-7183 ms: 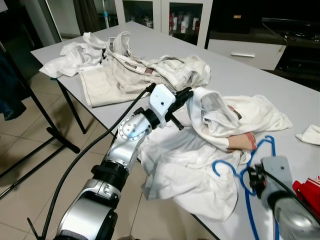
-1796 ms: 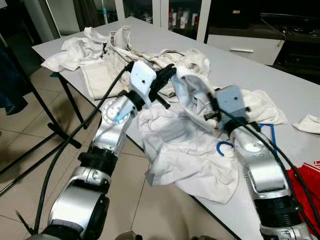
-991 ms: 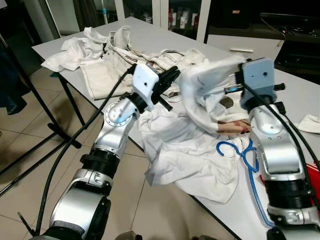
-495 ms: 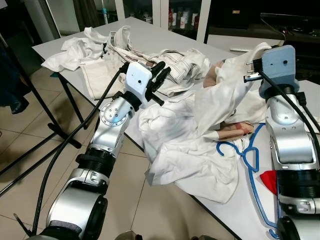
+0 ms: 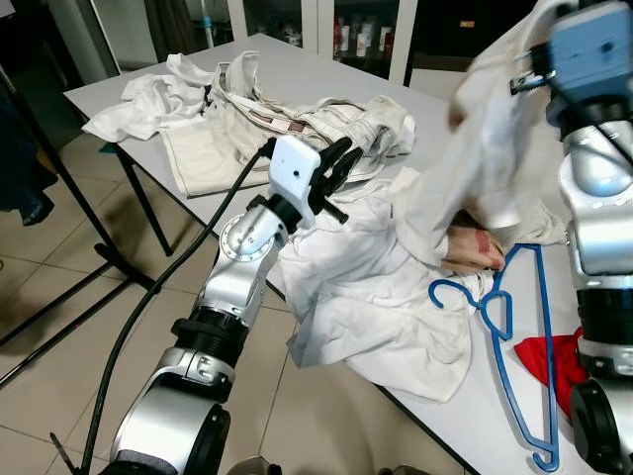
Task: Hang hanger
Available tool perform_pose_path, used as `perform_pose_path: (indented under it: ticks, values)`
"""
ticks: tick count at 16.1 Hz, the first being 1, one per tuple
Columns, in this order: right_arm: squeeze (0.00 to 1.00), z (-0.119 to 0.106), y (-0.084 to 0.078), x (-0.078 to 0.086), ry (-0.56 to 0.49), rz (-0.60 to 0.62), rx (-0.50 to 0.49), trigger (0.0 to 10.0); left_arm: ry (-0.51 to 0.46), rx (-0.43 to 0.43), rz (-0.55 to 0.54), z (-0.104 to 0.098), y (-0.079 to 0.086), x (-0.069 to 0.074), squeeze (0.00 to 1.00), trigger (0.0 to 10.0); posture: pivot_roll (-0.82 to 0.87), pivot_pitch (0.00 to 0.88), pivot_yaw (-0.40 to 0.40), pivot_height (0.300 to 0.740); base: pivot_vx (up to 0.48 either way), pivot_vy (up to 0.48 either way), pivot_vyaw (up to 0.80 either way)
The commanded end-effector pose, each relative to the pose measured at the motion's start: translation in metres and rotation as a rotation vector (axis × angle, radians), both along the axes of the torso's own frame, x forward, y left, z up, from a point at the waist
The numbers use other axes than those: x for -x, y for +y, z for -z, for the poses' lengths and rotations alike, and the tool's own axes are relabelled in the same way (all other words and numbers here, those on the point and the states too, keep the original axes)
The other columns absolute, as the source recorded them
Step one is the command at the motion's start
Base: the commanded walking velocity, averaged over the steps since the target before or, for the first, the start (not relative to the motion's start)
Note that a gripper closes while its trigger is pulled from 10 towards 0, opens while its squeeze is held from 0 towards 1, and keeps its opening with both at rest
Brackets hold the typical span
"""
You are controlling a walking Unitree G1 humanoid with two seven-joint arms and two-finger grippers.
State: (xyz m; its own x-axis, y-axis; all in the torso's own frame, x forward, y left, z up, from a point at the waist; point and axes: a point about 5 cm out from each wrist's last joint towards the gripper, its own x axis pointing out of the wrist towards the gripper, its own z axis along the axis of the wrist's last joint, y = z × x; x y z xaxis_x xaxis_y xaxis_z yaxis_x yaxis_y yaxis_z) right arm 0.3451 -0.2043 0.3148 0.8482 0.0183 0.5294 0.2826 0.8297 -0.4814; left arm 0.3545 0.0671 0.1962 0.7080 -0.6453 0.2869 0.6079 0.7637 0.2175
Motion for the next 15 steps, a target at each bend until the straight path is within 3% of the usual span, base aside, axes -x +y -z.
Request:
perform_pose_path:
  ticks: [1, 2, 3, 7, 12, 15]
  values:
    - [0.0, -0.008, 0.009, -0.001, -0.007, -0.097, 0.025, 0.0, -0.012, -0.007, 0.017, -0.004, -0.002, 0.002, 0.0, 10.0, -0.03, 0.0, 0.041, 0.723, 0.0, 0.0, 0.0]
    - [0.0, -0.005, 0.021, -0.004, 0.019, -0.176, 0.07, 0.0, -0.013, -0.006, 0.02, -0.005, -0.002, 0.003, 0.0, 10.0, -0.03, 0.0, 0.041, 0.723, 0.0, 0.0, 0.0]
    - [0.0, 0.002, 0.036, -0.007, 0.049, -0.251, 0.147, 0.7, -0.027, -0.013, 0.026, -0.007, -0.002, 0.003, 0.0, 10.0, -0.03, 0.0, 0.041, 0.723, 0.0, 0.0, 0.0]
    - [0.0, 0.032, 0.069, -0.005, 0.107, -0.415, 0.35, 0.0, -0.068, -0.06, 0.033, -0.011, 0.005, 0.005, 0.0, 10.0, 0.0, 0.0, 0.034, 0.723, 0.0, 0.0, 0.0]
    - [0.0, 0.062, 0.082, 0.0, 0.116, -0.427, 0.553, 0.0, -0.069, -0.063, 0.031, -0.016, 0.006, 0.003, 0.0, 10.0, -0.01, 0.0, 0.041, 0.723, 0.0, 0.0, 0.0]
    - [0.0, 0.06, 0.076, 0.005, 0.074, -0.421, 0.477, 0.0, -0.069, -0.059, 0.035, -0.016, 0.005, 0.004, 0.0, 10.0, -0.01, 0.0, 0.04, 0.723, 0.0, 0.0, 0.0]
